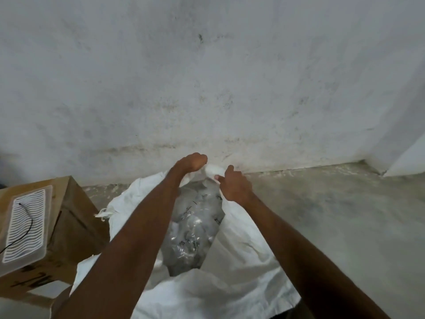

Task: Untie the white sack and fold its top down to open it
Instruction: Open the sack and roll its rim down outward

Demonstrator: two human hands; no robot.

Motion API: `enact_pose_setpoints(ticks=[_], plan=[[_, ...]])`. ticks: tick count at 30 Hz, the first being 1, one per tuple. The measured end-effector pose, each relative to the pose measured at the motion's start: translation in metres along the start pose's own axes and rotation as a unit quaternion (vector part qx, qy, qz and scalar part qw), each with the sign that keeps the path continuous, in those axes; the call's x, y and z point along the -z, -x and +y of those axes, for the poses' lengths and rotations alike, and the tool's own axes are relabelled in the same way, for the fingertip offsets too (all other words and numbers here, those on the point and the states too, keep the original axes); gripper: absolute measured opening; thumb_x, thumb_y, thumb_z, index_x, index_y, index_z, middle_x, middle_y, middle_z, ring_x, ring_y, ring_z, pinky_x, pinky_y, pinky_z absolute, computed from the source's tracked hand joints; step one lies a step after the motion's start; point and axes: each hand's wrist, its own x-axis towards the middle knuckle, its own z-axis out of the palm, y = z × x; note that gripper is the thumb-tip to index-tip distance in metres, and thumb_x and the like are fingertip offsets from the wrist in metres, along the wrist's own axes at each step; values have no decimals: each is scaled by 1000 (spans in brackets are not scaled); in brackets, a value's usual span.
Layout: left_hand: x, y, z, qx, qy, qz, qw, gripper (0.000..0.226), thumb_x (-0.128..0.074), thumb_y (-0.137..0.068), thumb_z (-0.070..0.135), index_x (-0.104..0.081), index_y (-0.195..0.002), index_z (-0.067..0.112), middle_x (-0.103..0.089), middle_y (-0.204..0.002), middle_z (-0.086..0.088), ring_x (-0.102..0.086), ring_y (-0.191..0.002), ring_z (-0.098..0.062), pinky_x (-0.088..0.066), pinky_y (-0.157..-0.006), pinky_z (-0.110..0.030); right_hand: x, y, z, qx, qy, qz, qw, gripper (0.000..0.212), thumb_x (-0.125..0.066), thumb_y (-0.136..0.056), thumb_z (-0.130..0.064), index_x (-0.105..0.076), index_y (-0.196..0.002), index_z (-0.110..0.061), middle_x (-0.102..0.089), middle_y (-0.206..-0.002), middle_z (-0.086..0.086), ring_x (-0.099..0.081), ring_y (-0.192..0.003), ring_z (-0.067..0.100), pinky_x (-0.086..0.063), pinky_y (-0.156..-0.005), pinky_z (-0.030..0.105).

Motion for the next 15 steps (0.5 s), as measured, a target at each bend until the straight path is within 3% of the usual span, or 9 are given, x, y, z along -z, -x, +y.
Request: enact_pose_setpoints(ticks=[3,5,6,7,9,11,13,15], plan=[[5,-1,1,-51,-46,71,995,63,-23,-99,66,-58,-124,19,-64,-124,-9,-60,-110,-30,-44,-96,-42,5,-15,20,3,-143,-45,989,50,-40,-102,-57,-55,-100,-10,-61,-102,11,-59,-100,31,-41,-80,36],[-3,12,9,-195,-68,127,970,55,-24,-98,67,-54,-125,29,-66,-113,-4,-61,-103,-24,-46,-90,-40,17,-22,28,-10,-225,-86,971,48,-40,-101,-60,-54,-85,-17,-56,-90,0,-54,-96,23,-38,-80,33],[-12,15,11,-270,-72,115,953,47,-28,-100,61,-54,-125,31,-65,-113,-1,-60,-102,-19,-46,-90,-39,23,-25,32,-18,-268,-116,956,48,-40,-102,-59,-61,-93,-17,-59,-97,1,-54,-102,22,-39,-87,34],[-22,17,17,-311,-62,89,944,39,-32,-102,56,-53,-123,32,-65,-112,2,-60,-100,-16,-47,-89,-39,30,-27,35,-28,-313,-146,938,53,-40,-102,-58,-65,-114,-12,-61,-116,3,-53,-114,22,-39,-97,34],[-38,14,27,-296,-49,44,953,26,-34,-103,50,-49,-115,32,-65,-103,4,-60,-92,-17,-49,-83,-41,39,-31,43,-69,-372,-193,905,68,-36,-102,-61,-52,-142,-10,-51,-148,11,-47,-135,27,-34,-115,40],[-50,4,36,-281,-55,69,956,21,-33,-104,45,-48,-102,30,-64,-89,0,-62,-86,-24,-49,-78,-43,40,-35,49,-105,-368,-189,904,77,-25,-100,-67,-50,-144,-10,-50,-149,15,-50,-134,31,-36,-115,41],[-52,-3,42,-249,-78,77,962,23,-36,-103,41,-53,-92,29,-67,-88,-2,-64,-86,-29,-48,-75,-39,35,-34,50,-112,-287,-143,941,84,-17,-99,-70,-49,-144,-7,-48,-150,19,-48,-136,34,-35,-113,41],[-50,-12,46,-196,-123,85,969,30,-41,-96,41,-65,-94,23,-71,-97,-4,-66,-90,-29,-48,-75,-35,24,-27,51,-85,-122,-79,986,85,-14,-98,-71,-51,-140,-7,-50,-145,21,-47,-133,40,-36,-108,47]])
